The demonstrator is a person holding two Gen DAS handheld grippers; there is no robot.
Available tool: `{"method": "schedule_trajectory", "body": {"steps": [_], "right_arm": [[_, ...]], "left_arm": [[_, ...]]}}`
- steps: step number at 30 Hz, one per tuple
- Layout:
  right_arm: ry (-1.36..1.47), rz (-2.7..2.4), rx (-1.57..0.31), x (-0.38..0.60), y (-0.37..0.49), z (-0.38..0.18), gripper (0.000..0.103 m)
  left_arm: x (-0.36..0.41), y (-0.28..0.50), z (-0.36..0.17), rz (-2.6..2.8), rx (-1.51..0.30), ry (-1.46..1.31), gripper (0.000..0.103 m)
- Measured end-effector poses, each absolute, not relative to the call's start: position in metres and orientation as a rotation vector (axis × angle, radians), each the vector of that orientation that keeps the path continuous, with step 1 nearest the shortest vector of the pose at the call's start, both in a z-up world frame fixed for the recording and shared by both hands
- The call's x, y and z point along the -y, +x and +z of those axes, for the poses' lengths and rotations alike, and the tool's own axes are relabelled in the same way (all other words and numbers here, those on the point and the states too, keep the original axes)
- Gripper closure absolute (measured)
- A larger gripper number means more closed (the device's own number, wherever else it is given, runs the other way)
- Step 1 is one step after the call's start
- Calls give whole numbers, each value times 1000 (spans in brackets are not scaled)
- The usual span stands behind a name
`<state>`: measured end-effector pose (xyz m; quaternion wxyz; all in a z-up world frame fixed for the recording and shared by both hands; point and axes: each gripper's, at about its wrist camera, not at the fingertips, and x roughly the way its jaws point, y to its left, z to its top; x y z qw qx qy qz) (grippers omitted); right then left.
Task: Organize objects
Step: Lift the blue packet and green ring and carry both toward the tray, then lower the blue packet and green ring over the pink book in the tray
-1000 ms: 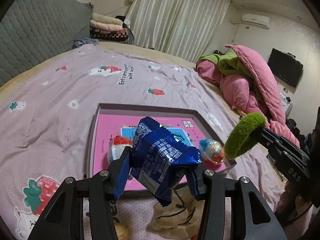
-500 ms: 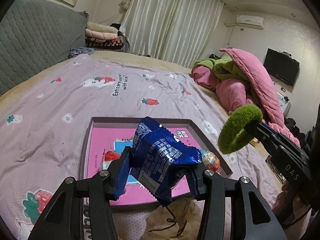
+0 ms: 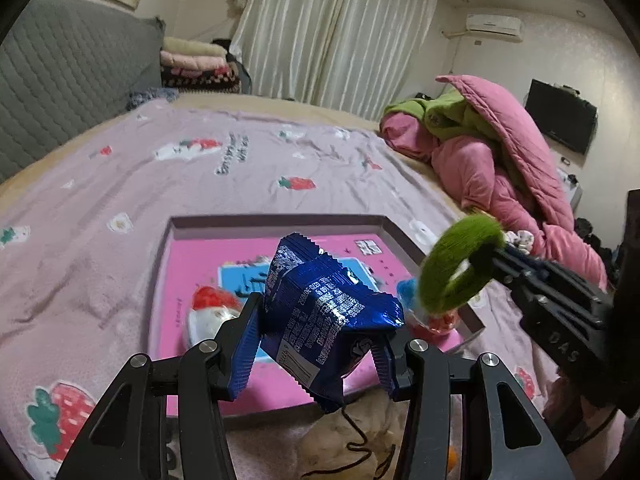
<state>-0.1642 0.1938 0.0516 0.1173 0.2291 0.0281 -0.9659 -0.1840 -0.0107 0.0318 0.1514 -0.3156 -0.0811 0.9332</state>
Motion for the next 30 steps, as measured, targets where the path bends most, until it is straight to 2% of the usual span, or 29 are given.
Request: {"method": "schedule_trajectory", "body": {"steps": [12,30], "right_arm": [[765,-2781,-88,-192,-173,28,84],[795,-2757,-160,-180,-169,20,84]], "left_arm": [[11,-195,9,2661,214,-973,52],[8,-197,3,2677,181,-1000,52]]}}
